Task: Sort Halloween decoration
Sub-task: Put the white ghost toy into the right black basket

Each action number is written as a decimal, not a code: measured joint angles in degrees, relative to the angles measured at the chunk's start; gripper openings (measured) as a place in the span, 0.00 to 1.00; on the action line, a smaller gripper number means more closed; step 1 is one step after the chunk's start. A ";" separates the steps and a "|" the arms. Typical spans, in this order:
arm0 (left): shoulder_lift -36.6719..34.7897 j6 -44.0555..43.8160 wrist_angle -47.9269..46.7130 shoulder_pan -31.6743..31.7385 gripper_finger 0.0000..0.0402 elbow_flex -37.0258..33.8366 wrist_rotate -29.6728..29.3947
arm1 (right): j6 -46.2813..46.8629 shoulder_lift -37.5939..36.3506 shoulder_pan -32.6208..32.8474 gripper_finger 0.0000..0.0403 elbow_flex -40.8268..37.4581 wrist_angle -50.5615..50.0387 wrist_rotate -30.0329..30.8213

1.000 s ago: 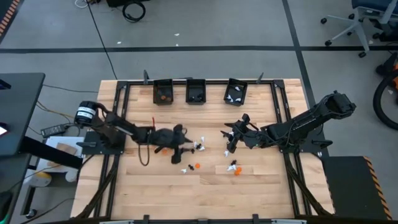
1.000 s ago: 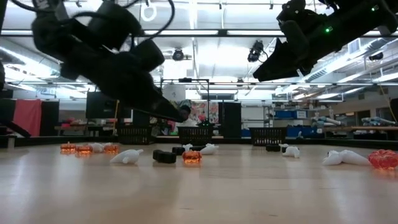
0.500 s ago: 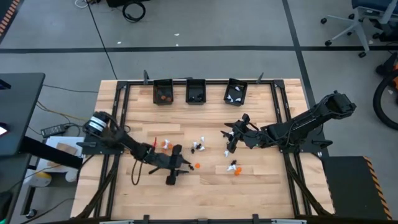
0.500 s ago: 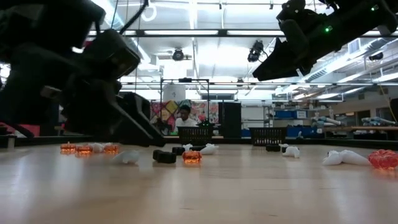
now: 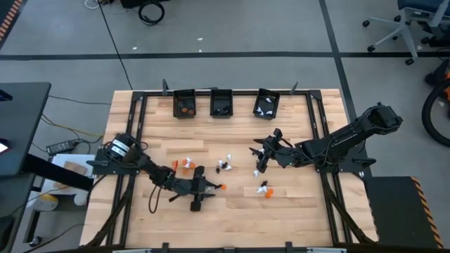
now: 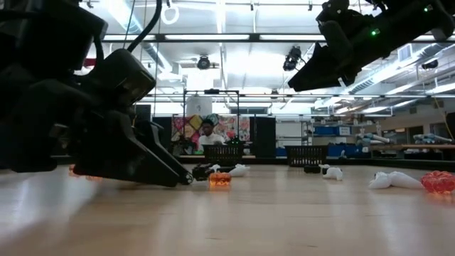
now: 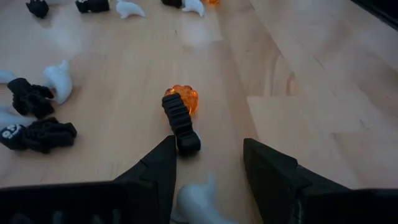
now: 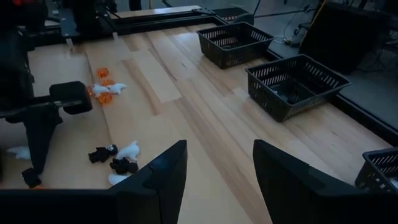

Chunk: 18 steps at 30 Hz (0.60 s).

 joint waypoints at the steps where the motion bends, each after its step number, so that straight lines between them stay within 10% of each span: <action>1: 0.00 -0.04 -0.77 -0.23 0.41 0.05 -0.51 | 0.00 0.00 0.02 0.47 0.00 -0.04 -0.02; 18: -0.01 -2.43 -4.47 -1.39 0.18 -0.08 -5.16 | 0.00 0.00 0.04 0.47 0.00 0.00 -0.28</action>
